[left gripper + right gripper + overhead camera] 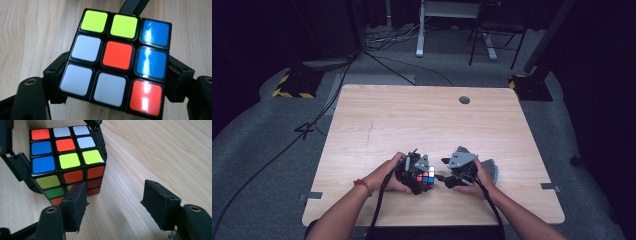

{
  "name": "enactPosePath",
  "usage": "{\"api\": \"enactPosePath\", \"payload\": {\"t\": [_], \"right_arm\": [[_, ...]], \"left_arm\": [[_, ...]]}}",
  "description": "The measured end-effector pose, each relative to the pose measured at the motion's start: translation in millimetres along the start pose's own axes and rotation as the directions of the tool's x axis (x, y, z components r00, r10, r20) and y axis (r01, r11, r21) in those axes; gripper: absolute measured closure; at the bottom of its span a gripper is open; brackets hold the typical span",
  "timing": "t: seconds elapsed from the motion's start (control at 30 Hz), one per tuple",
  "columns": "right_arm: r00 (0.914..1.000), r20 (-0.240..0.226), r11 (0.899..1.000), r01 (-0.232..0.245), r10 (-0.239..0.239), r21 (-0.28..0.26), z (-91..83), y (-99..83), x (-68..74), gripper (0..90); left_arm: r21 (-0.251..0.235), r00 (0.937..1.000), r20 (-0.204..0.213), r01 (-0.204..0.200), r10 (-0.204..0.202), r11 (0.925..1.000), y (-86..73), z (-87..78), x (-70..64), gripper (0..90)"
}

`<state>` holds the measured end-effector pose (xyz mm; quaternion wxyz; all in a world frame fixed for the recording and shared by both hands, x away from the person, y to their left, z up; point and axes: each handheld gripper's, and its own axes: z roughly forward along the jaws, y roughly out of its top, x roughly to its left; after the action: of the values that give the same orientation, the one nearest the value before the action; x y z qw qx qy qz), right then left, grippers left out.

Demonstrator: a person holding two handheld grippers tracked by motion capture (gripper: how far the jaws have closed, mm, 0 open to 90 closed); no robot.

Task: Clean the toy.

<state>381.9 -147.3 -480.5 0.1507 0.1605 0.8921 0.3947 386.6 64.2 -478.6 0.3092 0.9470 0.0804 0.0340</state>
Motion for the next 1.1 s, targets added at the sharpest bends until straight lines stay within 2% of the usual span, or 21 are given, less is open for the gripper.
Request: {"api": "enactPosePath", "payload": {"t": [0.07, 0.17, 0.23, 0.33, 0.43, 0.47, 0.5, 0.6, 0.77, 0.83, 0.93, 0.97, 1.1], "right_arm": [[0.9999, 0.002, 1.0, -0.01, 0.01, -0.011, -1.3, -0.4, -1.1, 37.2], [0.9997, -0.007, 0.998, -0.026, 0.025, -0.061, -8.0, 0.5, -5.0, 39.4], [0.9996, -0.006, 0.997, -0.029, 0.028, -0.073, -11.2, 1.4, -6.4, 39.5], [0.9998, 0.011, 0.997, -0.017, 0.018, -0.077, -14.6, 2.4, -6.2, 41.0], [0.9998, -0.008, 0.992, -0.02, 0.02, -0.124, -20.5, 6.6, -6.1, 41.9], [1.0, 0.001, 0.992, -0.001, 0.001, -0.123, -22.4, 9.0, -4.2, 42.5], [0.9995, 0.022, 0.992, 0.027, -0.024, -0.126, -25.2, 11.4, -1.8, 43.8], [0.9997, 0.016, 0.989, 0.021, -0.019, -0.144, -27.9, 13.3, -1.7, 44.4], [0.9995, 0.013, 0.992, 0.029, -0.027, -0.124, -29.4, 14.7, -2.7, 40.4], [0.9993, 0.017, 0.993, 0.034, -0.032, -0.117, -30.2, 13.6, -3.1, 39.9], [0.9997, 0.004, 0.993, 0.026, -0.026, -0.111, -33.0, 10.9, -4.9, 38.9], [0.9998, 0.0, 0.994, 0.021, -0.021, -0.105, -33.5, 9.8, -5.3, 38.4], [0.9998, -0.02, 0.998, 0.005, -0.007, -0.063, -36.0, 0.7, -9.9, 38.0]], "left_arm": [[-0.016, 1.0, -0.004, 0.001, -0.001, 0.9999, -0.4, 0.5, -0.2, 25.2], [-0.051, 0.9999, 0.0, 0.011, -0.011, 0.9986, 0.4, -1.0, -0.3, 30.5], [-0.06, 0.9999, -0.011, 0.001, -0.002, 0.9982, 2.4, 0.0, -0.9, 31.1], [-0.082, 0.9999, -0.012, 0.007, -0.008, 0.9966, 4.0, 2.2, -0.6, 31.8], [-0.1, 1.0, 0.004, -0.006, 0.007, 0.995, 10.6, 5.8, -3.6, 32.8], [-0.1, 0.9997, -0.008, -0.025, 0.024, 0.9946, 14.1, 7.1, -5.2, 32.2], [-0.104, 0.9997, -0.01, -0.024, 0.023, 0.9943, 14.8, 7.6, -5.6, 32.4], [-0.12, 0.9997, -0.006, -0.023, 0.023, 0.9925, 16.1, 8.9, -5.0, 32.8], [-0.128, 0.9994, -0.012, -0.033, 0.032, 0.9912, 13.3, 7.7, -4.3, 33.3], [-0.14, 0.9997, -0.006, -0.023, 0.022, 0.9899, 9.9, 6.9, -2.9, 33.3], [-0.157, 0.9999, 0.001, -0.013, 0.013, 0.9875, 3.1, 4.5, -1.6, 33.3], [-0.155, 0.9998, -0.001, -0.021, 0.021, 0.9878, 0.8, 2.5, -1.6, 33.3], [-0.164, 1.0, -0.003, -0.009, 0.008, 0.9865, -4.4, -0.1, -2.1, 33.3]]}}
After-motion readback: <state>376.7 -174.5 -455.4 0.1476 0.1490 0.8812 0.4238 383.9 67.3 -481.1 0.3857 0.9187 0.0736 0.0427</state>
